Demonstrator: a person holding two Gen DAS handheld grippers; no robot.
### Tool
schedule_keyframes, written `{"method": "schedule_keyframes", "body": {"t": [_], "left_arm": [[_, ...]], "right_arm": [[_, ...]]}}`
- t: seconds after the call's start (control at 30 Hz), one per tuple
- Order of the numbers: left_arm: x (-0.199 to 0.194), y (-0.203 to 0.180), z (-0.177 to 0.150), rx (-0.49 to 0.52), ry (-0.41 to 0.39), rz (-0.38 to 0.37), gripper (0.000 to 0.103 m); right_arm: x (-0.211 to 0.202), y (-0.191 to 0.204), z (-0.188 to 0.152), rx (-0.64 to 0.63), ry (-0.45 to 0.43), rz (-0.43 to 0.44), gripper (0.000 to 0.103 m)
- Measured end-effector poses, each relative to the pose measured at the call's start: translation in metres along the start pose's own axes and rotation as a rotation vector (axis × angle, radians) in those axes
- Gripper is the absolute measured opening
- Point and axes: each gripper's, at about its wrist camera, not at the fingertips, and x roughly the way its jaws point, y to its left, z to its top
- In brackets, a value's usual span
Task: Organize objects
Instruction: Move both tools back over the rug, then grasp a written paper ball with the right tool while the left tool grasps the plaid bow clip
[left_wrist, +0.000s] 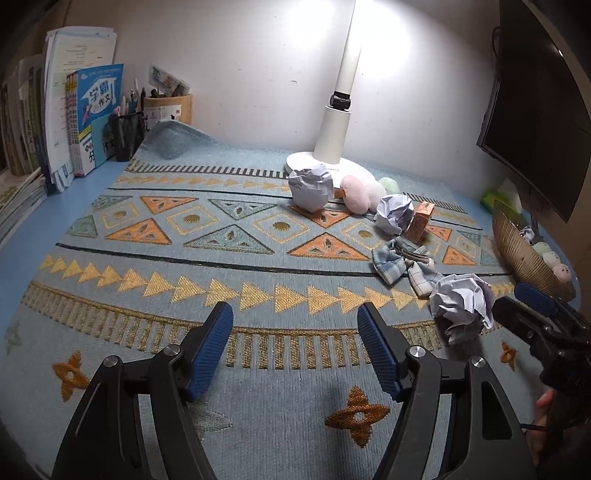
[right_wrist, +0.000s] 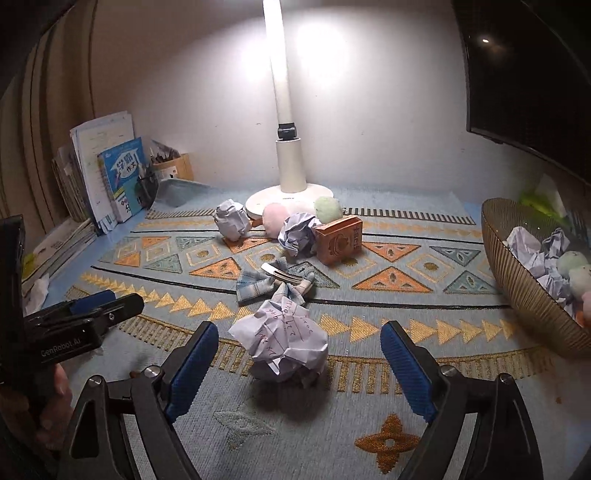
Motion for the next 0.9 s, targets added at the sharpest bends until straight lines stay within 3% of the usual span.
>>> {"method": "schedule_keyframes", "body": {"t": [0.03,0.17,0.47,0.6,0.67,0.73,0.8,0.9], "left_arm": [[-0.001,0.002,0.0,-0.011,-0.003,-0.005,0.068],[-0.001,0.009,0.0,-0.046,-0.004,-0.024,0.068],[0.0,0.008,-0.001,-0.047,0.002,-0.035,0.068],[0.004,0.005,0.001,-0.026,0.029,-0.027,0.068],[0.007,0.002,0.005,-0.009,0.047,-0.017,0.068],[0.01,0.0,0.015,-0.009,0.053,-0.018,0.068],[0.01,-0.004,0.031,-0.015,0.04,-0.043,0.068],[0.026,-0.022,0.05,0.022,0.1,-0.159,0.068]], "right_arm": [[0.002,-0.004,0.0,0.023,0.007,0.001,0.1],[0.01,-0.018,0.001,0.095,0.052,0.024,0.1],[0.044,-0.013,0.001,0.075,0.219,0.05,0.1],[0.048,-0.011,0.008,0.086,0.226,0.093,0.099],[0.053,-0.005,0.011,0.059,0.238,0.093,0.092],[0.061,-0.001,0.01,0.025,0.264,0.072,0.069],[0.066,-0.002,0.007,0.016,0.29,0.091,0.055],[0.051,-0.008,0.007,-0.027,0.226,0.028,0.052]]}}
